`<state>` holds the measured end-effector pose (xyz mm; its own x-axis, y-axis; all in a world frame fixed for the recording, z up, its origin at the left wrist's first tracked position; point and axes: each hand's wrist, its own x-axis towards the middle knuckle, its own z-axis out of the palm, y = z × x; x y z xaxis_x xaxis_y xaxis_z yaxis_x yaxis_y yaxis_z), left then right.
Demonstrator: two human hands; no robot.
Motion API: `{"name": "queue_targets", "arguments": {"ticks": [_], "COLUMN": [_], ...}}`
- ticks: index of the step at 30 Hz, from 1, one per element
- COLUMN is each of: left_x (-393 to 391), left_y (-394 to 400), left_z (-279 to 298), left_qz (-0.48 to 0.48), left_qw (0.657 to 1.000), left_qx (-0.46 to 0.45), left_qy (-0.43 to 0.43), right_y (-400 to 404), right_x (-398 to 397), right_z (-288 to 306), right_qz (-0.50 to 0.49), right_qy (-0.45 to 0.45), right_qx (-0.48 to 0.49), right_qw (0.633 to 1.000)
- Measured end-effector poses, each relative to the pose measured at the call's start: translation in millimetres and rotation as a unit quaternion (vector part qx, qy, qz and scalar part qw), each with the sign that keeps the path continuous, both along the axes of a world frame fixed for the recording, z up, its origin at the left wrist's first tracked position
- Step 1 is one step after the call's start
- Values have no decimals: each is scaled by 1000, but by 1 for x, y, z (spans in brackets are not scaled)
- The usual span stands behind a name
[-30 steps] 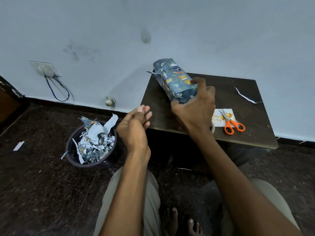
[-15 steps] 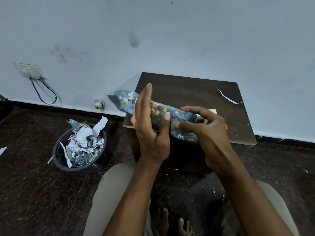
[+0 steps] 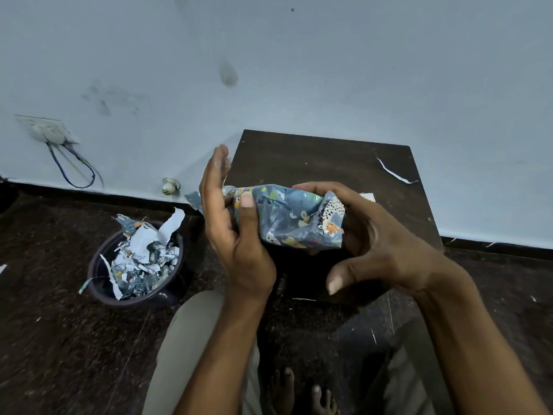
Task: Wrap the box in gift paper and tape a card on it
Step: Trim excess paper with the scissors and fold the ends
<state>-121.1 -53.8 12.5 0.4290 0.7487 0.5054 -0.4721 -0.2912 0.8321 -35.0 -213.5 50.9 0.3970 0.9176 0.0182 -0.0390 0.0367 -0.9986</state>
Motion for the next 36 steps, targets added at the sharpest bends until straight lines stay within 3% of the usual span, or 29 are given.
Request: {"name": "queue_targets", "arguments": {"ticks": [3,13,16,21,30,36], "left_x": [-7,-7,-8,-6,72,128], "left_y": [-14,-48,-51,-55,6,48], "left_z": [7,0,1,9,43,32], "left_qz": [3,-5,4,20,14,-5], "left_qw": [1000,999,999,1000,999,999], "left_qx": [-8,-39,-32,-25,11,-24], "left_qy": [-22,1,0,-1,-41,-35], "right_y": [11,26,27,31,82,118], "right_x": [-9,-47,-55,-52,25,86], "right_z": [0,-21,-24,-7,23,0], "right_qz": [-76,-232,-289,-341,-341,-334], "right_qy": [-20,138,115,-15,13,-34], "right_qx": [48,178,201,244,277,279], "right_qw": [996,946,929,908,898,900]}}
